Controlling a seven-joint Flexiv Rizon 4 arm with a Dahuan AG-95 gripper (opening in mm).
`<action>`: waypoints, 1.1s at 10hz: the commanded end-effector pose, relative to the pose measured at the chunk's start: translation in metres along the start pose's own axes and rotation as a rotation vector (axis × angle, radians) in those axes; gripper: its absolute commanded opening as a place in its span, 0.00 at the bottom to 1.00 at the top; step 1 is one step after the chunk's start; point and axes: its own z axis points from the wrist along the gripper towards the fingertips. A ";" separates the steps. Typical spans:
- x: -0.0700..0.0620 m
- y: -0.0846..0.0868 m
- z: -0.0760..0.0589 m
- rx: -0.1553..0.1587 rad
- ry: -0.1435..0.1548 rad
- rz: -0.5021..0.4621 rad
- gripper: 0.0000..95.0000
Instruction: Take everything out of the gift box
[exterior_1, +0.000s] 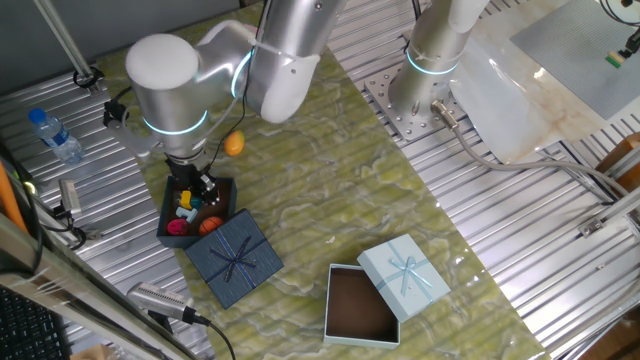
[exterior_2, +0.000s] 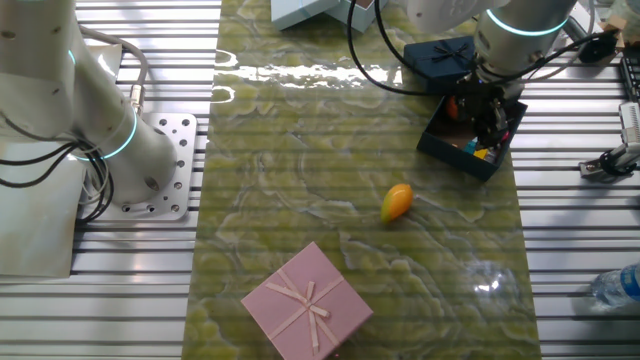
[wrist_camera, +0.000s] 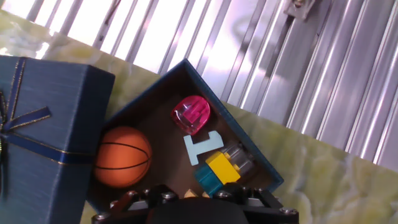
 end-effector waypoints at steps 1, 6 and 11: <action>-0.002 0.000 0.001 -0.001 -0.004 -0.004 0.60; -0.007 0.000 0.008 0.005 -0.025 -0.002 0.40; -0.007 0.000 0.014 0.019 -0.026 0.004 0.40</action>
